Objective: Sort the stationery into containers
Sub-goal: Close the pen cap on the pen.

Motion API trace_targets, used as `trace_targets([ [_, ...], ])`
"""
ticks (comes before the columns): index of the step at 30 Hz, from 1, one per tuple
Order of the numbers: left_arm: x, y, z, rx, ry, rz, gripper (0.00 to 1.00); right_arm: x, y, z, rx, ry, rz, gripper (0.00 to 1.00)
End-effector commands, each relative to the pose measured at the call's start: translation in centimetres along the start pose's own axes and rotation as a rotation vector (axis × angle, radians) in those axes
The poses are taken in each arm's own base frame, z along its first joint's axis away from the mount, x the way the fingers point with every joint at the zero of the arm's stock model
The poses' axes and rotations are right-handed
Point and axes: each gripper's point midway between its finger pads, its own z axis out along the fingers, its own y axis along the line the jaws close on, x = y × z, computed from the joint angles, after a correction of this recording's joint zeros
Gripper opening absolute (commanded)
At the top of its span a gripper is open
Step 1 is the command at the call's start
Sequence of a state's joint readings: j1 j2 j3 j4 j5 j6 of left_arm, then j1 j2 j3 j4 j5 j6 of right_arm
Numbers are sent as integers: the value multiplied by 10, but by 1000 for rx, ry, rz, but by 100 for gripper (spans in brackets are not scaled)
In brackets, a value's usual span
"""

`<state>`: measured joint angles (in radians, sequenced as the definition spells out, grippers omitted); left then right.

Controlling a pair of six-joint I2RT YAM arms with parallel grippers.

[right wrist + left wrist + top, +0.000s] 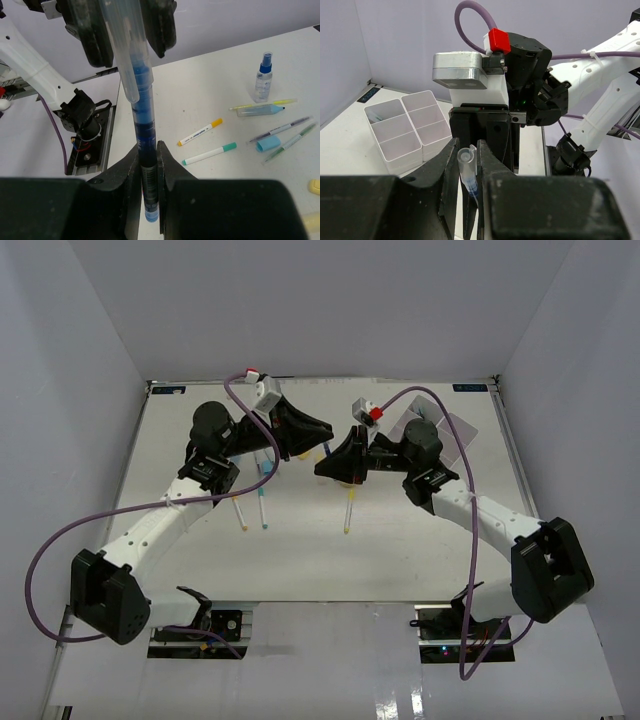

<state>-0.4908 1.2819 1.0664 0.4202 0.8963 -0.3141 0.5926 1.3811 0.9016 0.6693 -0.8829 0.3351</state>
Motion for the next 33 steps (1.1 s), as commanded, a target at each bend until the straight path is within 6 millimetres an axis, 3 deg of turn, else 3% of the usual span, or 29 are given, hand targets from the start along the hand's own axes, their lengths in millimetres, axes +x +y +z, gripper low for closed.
trace_targets([
  [1,93,-38,-14,146,259,-320,0,-159,21,-12,39,-385,-375,8],
  [10,112,-44,-11,148,295,-381,0,-179,31,-8,-8,-410,-412,8],
  [18,132,-36,-14,97,358,-408,0,-204,42,-12,-15,-432,-465,8],
  [24,154,-40,-21,88,431,-472,0,-211,43,-13,-19,-439,-475,8],
  [28,176,-42,-28,67,487,-516,0,-228,48,-14,-29,-457,-501,8],
  [33,179,-45,-28,80,493,-554,0,-237,50,-15,-34,-469,-514,8],
])
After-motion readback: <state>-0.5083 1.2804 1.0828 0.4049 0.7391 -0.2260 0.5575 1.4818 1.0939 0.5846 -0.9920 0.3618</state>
